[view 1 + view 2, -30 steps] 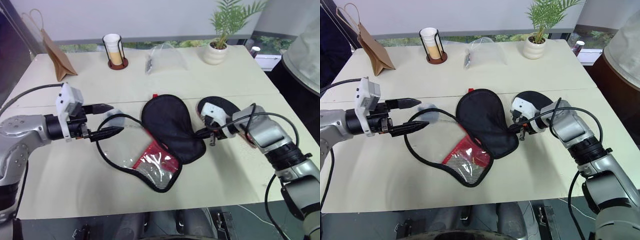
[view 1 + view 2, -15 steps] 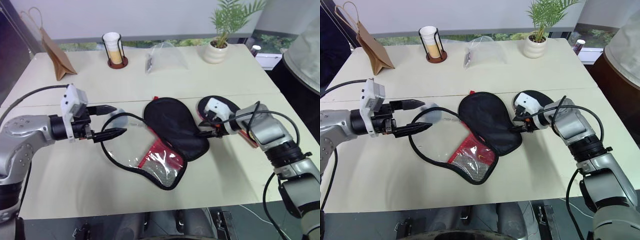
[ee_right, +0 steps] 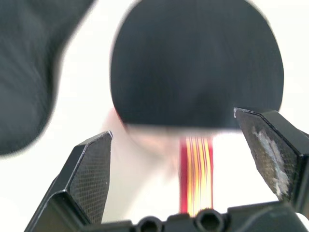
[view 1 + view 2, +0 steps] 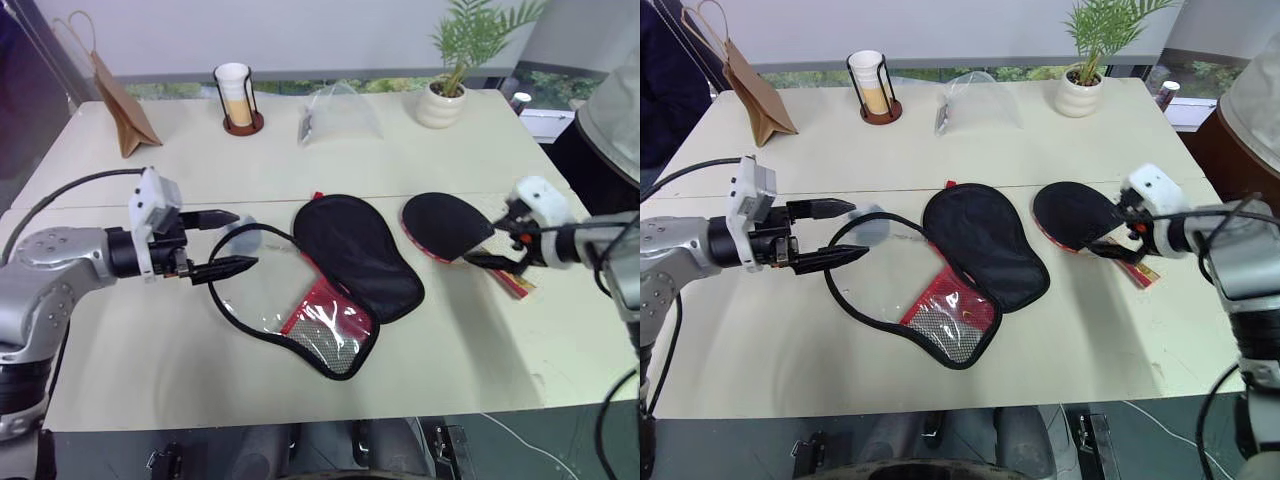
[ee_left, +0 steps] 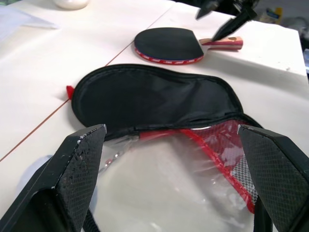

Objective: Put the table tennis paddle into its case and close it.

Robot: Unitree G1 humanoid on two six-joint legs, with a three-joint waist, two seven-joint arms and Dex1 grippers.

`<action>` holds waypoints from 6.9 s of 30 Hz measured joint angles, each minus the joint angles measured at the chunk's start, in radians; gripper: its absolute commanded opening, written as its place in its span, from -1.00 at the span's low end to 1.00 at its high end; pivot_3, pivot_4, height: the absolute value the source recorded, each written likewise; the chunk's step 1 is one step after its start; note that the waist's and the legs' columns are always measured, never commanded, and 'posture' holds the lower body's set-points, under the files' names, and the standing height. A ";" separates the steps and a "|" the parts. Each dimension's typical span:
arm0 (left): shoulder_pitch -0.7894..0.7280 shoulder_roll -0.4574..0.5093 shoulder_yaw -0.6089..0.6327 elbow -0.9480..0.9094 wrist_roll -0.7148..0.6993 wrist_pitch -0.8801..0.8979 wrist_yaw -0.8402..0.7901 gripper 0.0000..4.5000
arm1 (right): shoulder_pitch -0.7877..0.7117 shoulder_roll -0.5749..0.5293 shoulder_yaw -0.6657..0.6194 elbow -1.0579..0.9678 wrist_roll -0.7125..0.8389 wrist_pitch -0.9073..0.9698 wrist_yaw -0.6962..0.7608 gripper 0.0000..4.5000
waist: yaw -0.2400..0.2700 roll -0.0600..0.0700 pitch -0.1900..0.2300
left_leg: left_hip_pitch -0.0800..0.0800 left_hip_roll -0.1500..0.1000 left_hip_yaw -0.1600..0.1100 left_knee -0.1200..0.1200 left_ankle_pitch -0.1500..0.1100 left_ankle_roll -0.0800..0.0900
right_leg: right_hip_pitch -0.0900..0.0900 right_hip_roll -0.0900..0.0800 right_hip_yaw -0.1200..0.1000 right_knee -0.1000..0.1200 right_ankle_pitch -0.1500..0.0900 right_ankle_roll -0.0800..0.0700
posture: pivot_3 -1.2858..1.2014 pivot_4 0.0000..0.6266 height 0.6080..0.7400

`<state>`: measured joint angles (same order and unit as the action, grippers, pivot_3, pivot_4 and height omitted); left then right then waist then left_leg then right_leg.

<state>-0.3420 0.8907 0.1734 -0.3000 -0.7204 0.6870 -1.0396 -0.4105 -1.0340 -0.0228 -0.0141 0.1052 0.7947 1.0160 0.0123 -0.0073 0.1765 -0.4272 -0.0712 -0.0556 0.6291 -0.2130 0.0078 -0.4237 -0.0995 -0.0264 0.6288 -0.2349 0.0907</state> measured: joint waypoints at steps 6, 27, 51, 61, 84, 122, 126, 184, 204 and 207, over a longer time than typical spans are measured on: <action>-0.025 -0.004 -0.006 0.011 0.001 -0.002 -0.031 1.00 | 0.091 -0.009 -0.035 0.052 0.018 -0.016 -0.016 0.96 | -0.007 0.000 0.000 | 0.000 0.001 0.001 0.000 0.000 0.000 | 0.000 0.000 0.000 0.000 0.000 0.000 | 0.03 -0.52 0.91; -0.053 -0.023 -0.041 0.011 0.002 0.002 -0.026 1.00 | -0.007 0.061 0.000 0.154 0.060 0.025 -0.058 -0.62 | -0.002 0.001 0.001 | 0.000 0.001 0.001 0.001 0.000 0.000 | 0.000 0.001 0.000 0.000 0.000 0.000 | 0.03 -0.52 0.91; -0.118 -0.050 -0.091 0.046 0.014 0.005 -0.042 1.00 | -0.070 0.641 0.095 -0.619 0.213 0.813 -0.693 -0.62 | -0.005 0.002 0.002 | -0.001 -0.001 -0.001 0.001 0.000 0.001 | -0.001 0.002 0.000 0.002 0.001 0.002 | 0.03 -0.52 0.91; -0.101 -0.050 -0.091 0.044 0.023 0.003 -0.042 1.00 | -0.049 0.594 0.094 -0.619 0.234 0.813 -0.703 -0.62 | -0.009 0.002 0.002 | 0.000 0.000 -0.001 0.001 0.000 0.001 | -0.001 0.003 -0.002 0.002 0.002 0.004 | 0.03 -0.52 0.91; -0.023 0.102 -0.031 0.100 0.065 -0.032 -0.127 1.00 | -0.147 0.412 0.004 -0.614 0.369 0.665 -0.500 0.95 | -0.024 0.002 0.002 | 0.000 0.000 -0.001 0.000 0.000 0.001 | 0.000 0.003 -0.003 0.001 0.002 0.003 | 0.03 -0.52 0.91; -0.395 -0.501 -0.376 0.622 0.408 -0.393 -0.121 1.00 | 0.018 0.022 -0.140 -0.374 0.349 0.247 -0.240 0.95 | 0.032 0.002 0.002 | -0.002 -0.001 0.000 0.010 -0.002 0.006 | 0.005 0.001 -0.005 0.000 0.002 0.005 | 0.03 -0.52 0.91; -0.563 -0.668 -0.412 0.941 0.509 -0.551 -0.051 1.00 | 0.047 0.020 -0.158 -0.378 0.350 0.246 -0.245 0.95 | 0.025 0.001 0.003 | -0.005 -0.001 0.001 0.018 -0.007 0.012 | 0.006 0.002 -0.005 0.000 0.004 0.008 | 0.03 -0.52 0.91; -0.254 -0.269 -0.159 0.276 0.403 -0.303 0.036 1.00 | -0.166 0.275 0.192 0.141 0.291 0.282 0.089 -0.98 | 0.002 0.002 0.002 | -0.008 -0.002 -0.001 0.019 -0.006 0.011 | 0.001 0.002 -0.003 0.002 0.005 0.010 | 0.03 -0.52 0.91; -0.251 -0.260 -0.160 0.265 0.391 -0.313 0.007 1.00 | 0.351 0.623 -0.312 -0.517 0.983 0.778 -0.818 -0.98 | -0.001 -0.001 -0.003 | -0.007 -0.001 -0.003 0.017 -0.007 0.011 | 0.002 0.001 -0.002 0.002 0.005 0.009 | 0.03 -0.52 0.91; -0.255 -0.241 -0.162 0.265 0.384 -0.304 -0.016 1.00 | 0.401 0.624 -0.322 -0.533 1.176 0.778 -0.995 -0.98 | -0.001 -0.001 -0.003 | -0.007 -0.001 -0.003 0.017 -0.007 0.011 | 0.002 0.001 -0.002 0.002 0.005 0.009 | 0.03 -0.52 0.91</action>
<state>-0.5969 0.6495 0.0113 -0.0347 -0.3361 0.3834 -1.0552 -0.0099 -0.4105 -0.3448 -0.5472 1.2811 1.5729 0.0214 0.0112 -0.0079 0.1734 -0.4345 -0.0719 -0.0584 0.6458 -0.2197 0.0190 -0.4217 -0.0981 -0.0286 0.6304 -0.2300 0.0996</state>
